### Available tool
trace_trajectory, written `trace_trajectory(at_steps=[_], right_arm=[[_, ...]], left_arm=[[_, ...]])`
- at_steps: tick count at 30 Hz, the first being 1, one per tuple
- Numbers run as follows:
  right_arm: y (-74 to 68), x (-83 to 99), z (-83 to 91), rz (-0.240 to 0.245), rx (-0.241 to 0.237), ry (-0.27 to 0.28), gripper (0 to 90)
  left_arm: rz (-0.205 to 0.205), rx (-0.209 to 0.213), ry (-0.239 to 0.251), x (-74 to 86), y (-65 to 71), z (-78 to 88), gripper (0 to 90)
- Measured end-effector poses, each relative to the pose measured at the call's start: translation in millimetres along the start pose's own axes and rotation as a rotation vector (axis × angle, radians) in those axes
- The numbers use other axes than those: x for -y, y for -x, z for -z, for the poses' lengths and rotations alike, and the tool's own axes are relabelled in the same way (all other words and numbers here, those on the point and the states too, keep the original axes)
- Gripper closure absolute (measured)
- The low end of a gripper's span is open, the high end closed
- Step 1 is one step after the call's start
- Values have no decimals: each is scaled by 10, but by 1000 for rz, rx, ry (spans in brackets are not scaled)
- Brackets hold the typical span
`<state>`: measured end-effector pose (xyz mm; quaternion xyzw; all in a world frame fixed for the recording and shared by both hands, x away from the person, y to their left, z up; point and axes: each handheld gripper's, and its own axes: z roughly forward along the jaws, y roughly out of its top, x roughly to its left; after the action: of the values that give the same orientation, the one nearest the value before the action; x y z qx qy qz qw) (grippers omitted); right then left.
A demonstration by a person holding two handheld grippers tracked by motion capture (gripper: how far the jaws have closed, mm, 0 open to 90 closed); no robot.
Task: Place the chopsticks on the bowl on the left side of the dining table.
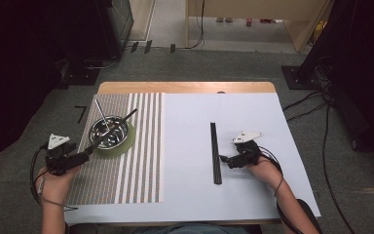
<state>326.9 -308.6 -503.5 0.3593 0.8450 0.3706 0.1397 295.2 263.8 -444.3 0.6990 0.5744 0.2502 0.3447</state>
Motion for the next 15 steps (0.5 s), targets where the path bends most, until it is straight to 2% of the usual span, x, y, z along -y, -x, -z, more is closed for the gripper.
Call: trace_trajectory(at_steps=[12, 15], right_arm=[[1, -1, -1, 1, 0, 0, 102], [0, -1, -1, 1, 0, 0, 102]], left_arm=[[20, -21, 5, -16, -75, -27, 342], [16, -46, -7, -28, -72, -32, 342]])
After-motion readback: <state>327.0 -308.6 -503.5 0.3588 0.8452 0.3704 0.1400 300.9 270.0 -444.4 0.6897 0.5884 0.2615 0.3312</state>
